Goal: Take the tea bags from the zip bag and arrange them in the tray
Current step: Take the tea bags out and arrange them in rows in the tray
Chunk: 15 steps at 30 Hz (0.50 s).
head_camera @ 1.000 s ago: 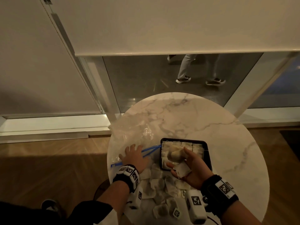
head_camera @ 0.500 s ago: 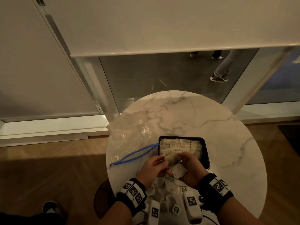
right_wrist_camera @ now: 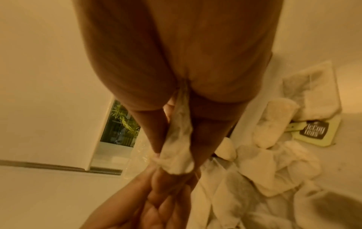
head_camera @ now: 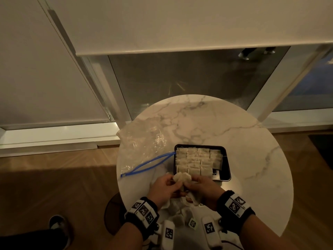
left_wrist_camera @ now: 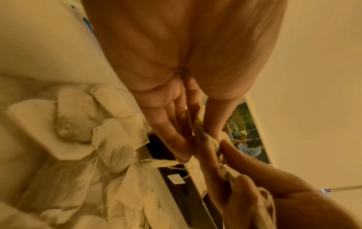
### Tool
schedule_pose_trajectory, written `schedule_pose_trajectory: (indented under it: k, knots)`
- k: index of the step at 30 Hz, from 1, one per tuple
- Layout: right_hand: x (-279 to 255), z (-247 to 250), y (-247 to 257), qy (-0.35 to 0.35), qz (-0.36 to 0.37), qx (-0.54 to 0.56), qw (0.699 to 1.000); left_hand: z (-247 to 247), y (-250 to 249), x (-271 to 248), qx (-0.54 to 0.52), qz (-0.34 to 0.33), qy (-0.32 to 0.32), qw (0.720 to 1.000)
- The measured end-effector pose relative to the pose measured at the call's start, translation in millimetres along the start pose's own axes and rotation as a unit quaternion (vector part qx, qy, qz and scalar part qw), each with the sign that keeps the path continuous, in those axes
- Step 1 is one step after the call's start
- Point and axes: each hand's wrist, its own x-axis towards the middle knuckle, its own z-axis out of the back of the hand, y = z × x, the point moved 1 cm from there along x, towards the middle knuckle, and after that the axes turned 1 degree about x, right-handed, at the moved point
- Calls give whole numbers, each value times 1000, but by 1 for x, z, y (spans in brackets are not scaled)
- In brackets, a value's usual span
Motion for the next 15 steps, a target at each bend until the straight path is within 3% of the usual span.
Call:
schedule_pose_trajectory:
  k: [5,11,15]
  knots:
    - [-3,11,-5,-51,-43,0,998,1,13,-5,30,-9,-51,998]
    - [-8,29,-13,-117,-73,-1,990,22,28,-8,55,10,-256,965]
    - [-14,45,-17,-137,-50,-25,989,29,40,-8,91,12,-267,959]
